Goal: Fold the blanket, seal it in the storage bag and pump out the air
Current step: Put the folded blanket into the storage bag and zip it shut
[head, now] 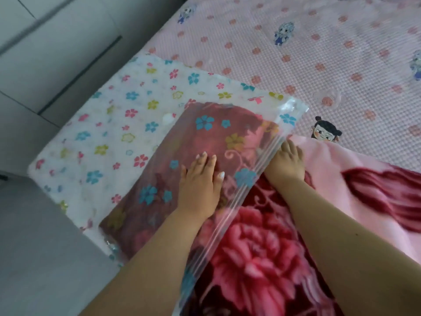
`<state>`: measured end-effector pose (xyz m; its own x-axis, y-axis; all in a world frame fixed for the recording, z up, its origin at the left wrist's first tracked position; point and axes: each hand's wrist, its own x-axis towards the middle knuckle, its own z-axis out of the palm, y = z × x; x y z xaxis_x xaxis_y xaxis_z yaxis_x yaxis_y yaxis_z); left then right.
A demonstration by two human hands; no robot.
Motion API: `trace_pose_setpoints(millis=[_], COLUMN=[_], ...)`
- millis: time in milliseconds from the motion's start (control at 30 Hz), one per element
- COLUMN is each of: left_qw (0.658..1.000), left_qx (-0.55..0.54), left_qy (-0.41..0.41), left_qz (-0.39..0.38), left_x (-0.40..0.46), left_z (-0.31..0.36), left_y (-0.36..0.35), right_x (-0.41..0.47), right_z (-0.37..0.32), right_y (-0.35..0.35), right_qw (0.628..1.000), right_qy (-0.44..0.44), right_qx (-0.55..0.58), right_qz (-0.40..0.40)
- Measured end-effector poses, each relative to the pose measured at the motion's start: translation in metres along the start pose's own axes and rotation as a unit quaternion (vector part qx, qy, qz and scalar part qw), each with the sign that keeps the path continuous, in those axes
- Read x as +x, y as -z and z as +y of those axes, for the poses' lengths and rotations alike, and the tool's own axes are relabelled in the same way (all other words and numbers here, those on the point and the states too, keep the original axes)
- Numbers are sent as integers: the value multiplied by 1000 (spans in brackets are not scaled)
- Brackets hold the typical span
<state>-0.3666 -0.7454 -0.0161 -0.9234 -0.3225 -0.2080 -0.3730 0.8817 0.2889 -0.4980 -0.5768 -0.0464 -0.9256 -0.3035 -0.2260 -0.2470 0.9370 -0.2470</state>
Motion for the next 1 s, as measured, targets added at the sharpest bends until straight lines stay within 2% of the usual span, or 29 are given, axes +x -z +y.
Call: trace_pose_setpoints(millis=[167, 233, 367, 467, 600, 667, 733, 767, 833, 933, 1000], left_qw=[999, 997, 983, 959, 899, 853, 798, 770, 738, 706, 702], left_qx=[-10, -20, -62, -93, -221, -312, -421, -468, -517, -579, -591], left_qy=[53, 68, 128, 207, 341, 390, 423, 431, 434, 407, 395], left_qz=[10, 26, 112, 171, 165, 150, 87, 39, 2, 30, 42], left_x=[-74, -100, -154, -195, -235, -248, -249, -248, -244, -245, -249], left_z=[-27, -38, -69, -87, -90, -89, -90, -90, -96, -91, -86], left_y=[-5, -11, -29, -50, -76, -88, -101, -108, -136, -136, -126], right_x=[-80, -117, -196, -253, -313, -332, -340, -340, -334, -313, -294], right_z=[-61, -80, -102, -107, -96, -82, -68, -61, -52, -50, -54], right_y=[-23, -38, -70, -91, -114, -126, -135, -140, -148, -158, -158], right_qw=[991, 985, 969, 970, 969, 967, 972, 973, 968, 954, 942], right_qy=[107, 151, 233, 222, 192, 197, 178, 167, 159, 170, 186], right_qx=[70, 63, 16, -6, -24, -57, -95, -112, -153, -210, -258], right_qz=[45, 48, 77, 101, 153, 150, 119, 110, 115, 133, 104])
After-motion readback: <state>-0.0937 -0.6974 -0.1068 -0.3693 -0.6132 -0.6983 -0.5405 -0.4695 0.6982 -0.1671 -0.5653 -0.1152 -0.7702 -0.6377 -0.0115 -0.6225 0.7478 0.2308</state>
